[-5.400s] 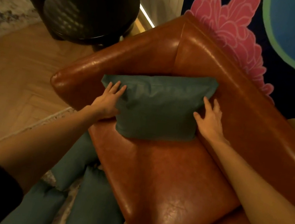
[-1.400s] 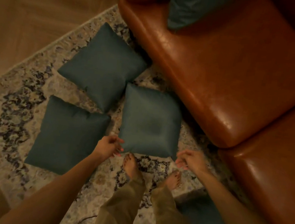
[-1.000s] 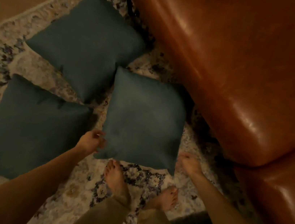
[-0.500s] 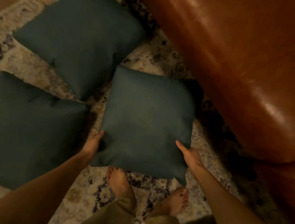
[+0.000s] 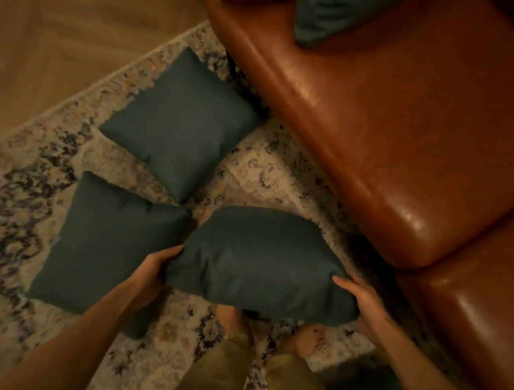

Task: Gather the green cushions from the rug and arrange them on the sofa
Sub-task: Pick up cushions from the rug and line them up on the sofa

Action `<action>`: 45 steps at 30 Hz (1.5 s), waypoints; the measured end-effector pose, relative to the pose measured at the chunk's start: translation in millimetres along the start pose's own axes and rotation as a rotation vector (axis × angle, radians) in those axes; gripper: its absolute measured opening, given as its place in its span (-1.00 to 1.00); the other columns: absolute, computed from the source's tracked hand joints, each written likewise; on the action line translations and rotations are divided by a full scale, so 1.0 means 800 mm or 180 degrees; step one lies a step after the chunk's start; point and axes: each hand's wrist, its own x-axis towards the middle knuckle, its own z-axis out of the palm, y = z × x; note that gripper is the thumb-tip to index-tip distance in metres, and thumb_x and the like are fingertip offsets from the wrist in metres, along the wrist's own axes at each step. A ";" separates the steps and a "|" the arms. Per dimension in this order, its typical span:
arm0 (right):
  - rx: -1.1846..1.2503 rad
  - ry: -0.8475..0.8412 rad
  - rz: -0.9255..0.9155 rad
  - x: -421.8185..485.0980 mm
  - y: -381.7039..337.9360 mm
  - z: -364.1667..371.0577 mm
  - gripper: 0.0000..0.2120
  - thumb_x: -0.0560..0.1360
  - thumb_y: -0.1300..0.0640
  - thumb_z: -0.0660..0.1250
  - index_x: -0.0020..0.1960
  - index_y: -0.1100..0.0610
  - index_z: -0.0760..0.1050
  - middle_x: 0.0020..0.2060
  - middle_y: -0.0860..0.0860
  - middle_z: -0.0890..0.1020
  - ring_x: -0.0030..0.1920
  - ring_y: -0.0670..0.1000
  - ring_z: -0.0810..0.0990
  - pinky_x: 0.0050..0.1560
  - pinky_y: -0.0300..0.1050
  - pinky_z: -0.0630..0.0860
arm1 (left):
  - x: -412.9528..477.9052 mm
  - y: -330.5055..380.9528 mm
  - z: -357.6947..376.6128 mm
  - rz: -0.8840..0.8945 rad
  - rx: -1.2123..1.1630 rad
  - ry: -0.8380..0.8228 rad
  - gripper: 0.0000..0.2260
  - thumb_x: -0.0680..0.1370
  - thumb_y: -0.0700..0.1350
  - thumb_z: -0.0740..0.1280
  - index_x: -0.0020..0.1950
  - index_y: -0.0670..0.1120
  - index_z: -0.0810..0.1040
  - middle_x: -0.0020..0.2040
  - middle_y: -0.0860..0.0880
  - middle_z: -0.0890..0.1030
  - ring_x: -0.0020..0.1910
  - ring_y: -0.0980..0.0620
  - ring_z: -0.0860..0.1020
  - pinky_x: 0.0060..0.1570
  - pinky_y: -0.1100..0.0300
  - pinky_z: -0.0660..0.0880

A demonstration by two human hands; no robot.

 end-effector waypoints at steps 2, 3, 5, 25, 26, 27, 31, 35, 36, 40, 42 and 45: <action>0.0002 0.0060 -0.0105 -0.061 -0.024 0.010 -0.57 0.40 0.22 0.47 0.24 0.08 0.51 0.02 0.02 0.65 0.02 0.05 0.63 0.14 0.00 0.50 | -0.059 0.015 0.012 0.0045 0.0135 -0.0165 -0.80 0.53 -0.07 0.28 0.11 -0.06 0.58 0.03 -0.02 0.67 0.06 -0.02 0.58 0.02 0.09 0.47; -0.0047 0.0177 -0.0131 -0.086 -0.033 0.012 -0.59 0.43 0.29 0.43 0.25 0.12 0.51 0.04 0.05 0.63 0.02 0.05 0.61 0.15 0.01 0.50 | -0.084 0.019 0.015 0.0073 0.0201 -0.0234 -0.79 0.53 -0.09 0.29 0.14 -0.07 0.56 0.02 -0.01 0.67 0.04 -0.01 0.59 -0.01 0.10 0.48; -0.0168 0.0328 -0.0261 -0.132 -0.044 0.011 -0.59 0.44 0.32 0.42 0.27 0.19 0.51 0.07 0.10 0.63 -0.01 0.01 0.61 0.11 -0.02 0.51 | -0.126 0.020 0.013 0.0154 0.0366 -0.0182 -0.75 0.52 -0.12 0.32 0.19 -0.09 0.55 0.01 -0.02 0.68 0.01 -0.01 0.61 -0.05 0.11 0.51; -0.1907 0.1470 -0.1957 -0.413 -0.258 0.046 -0.69 0.55 -0.04 0.32 -0.17 0.19 0.63 -0.25 0.10 0.68 -0.16 0.12 0.65 -0.13 0.04 0.54 | -0.423 0.182 0.020 0.2341 0.2152 0.0887 -0.45 0.50 0.32 0.17 0.18 -0.10 0.52 0.07 -0.17 0.64 0.04 -0.21 0.60 -0.01 -0.11 0.58; -0.1918 0.1514 -0.2016 -0.422 -0.271 0.048 -0.70 0.55 -0.04 0.32 -0.24 0.14 0.60 -0.30 0.09 0.65 -0.21 0.10 0.62 -0.17 0.03 0.50 | -0.427 0.196 0.019 0.2375 0.2126 0.0859 -0.45 0.51 0.31 0.17 0.21 -0.12 0.50 0.09 -0.16 0.63 0.04 -0.20 0.60 -0.06 -0.06 0.59; -0.1898 0.1561 -0.2095 -0.433 -0.284 0.051 -0.70 0.55 -0.03 0.32 -0.26 0.12 0.58 -0.32 0.08 0.63 -0.26 0.07 0.59 -0.21 0.02 0.46 | -0.424 0.210 0.019 0.2426 0.2147 0.0847 -0.45 0.53 0.28 0.18 0.26 -0.14 0.48 0.10 -0.15 0.61 0.05 -0.20 0.59 -0.11 -0.01 0.59; -0.1893 0.1688 -0.2356 -0.468 -0.337 0.057 -0.61 0.54 -0.04 0.33 -0.35 0.20 0.50 -0.46 0.06 0.51 -0.39 0.00 0.46 -0.33 -0.03 0.33 | -0.448 0.263 0.035 0.2396 0.2124 0.0917 -0.53 0.55 0.18 0.26 0.09 -0.25 0.55 -0.06 -0.18 0.62 -0.17 -0.11 0.60 -0.44 0.24 0.57; -0.2236 0.1818 -0.2458 -0.502 -0.390 0.063 -0.57 0.53 -0.08 0.33 -0.40 0.15 0.40 -0.47 0.06 0.47 -0.40 0.02 0.44 -0.33 -0.03 0.31 | -0.452 0.300 0.040 0.2400 0.2156 0.0789 -0.69 0.52 0.10 0.35 -0.16 -0.15 0.57 -0.28 -0.14 0.62 -0.26 -0.17 0.64 -0.57 0.19 0.56; -0.2311 0.1826 -0.2519 -0.511 -0.403 0.068 -0.56 0.53 -0.07 0.33 -0.41 0.14 0.38 -0.48 0.05 0.45 -0.41 0.01 0.42 -0.36 -0.04 0.28 | -0.451 0.308 0.038 0.2417 0.2210 0.0795 -0.68 0.51 0.11 0.36 -0.14 -0.16 0.58 -0.29 -0.15 0.63 -0.26 -0.19 0.65 -0.56 0.17 0.56; -0.2473 0.1834 -0.2736 -0.531 -0.444 0.092 -0.59 0.52 -0.10 0.33 -0.39 0.12 0.43 -0.48 0.01 0.47 -0.39 0.02 0.46 -0.33 -0.04 0.29 | -0.448 0.342 0.036 0.2372 0.2563 0.0899 -0.59 0.49 0.08 0.39 0.17 -0.21 0.57 -0.01 -0.26 0.66 -0.24 -0.21 0.66 -0.31 0.03 0.63; -0.2395 0.1776 -0.2815 -0.536 -0.457 0.102 -0.60 0.51 -0.10 0.34 -0.33 0.19 0.51 -0.45 0.04 0.50 -0.36 0.03 0.49 -0.29 -0.05 0.32 | -0.446 0.356 0.041 0.2083 0.2972 0.0729 -0.57 0.53 0.05 0.35 0.30 -0.17 0.48 0.15 -0.22 0.61 -0.22 -0.17 0.68 -0.38 0.12 0.60; -0.2366 0.1614 -0.2887 -0.550 -0.474 0.112 -0.62 0.52 -0.08 0.36 -0.27 0.22 0.54 -0.44 0.04 0.47 -0.39 -0.01 0.44 -0.30 -0.07 0.30 | -0.436 0.372 0.042 0.1617 0.3336 0.0471 -0.58 0.56 0.08 0.30 0.32 -0.13 0.43 0.24 -0.16 0.55 -0.26 -0.08 0.68 -0.42 0.16 0.54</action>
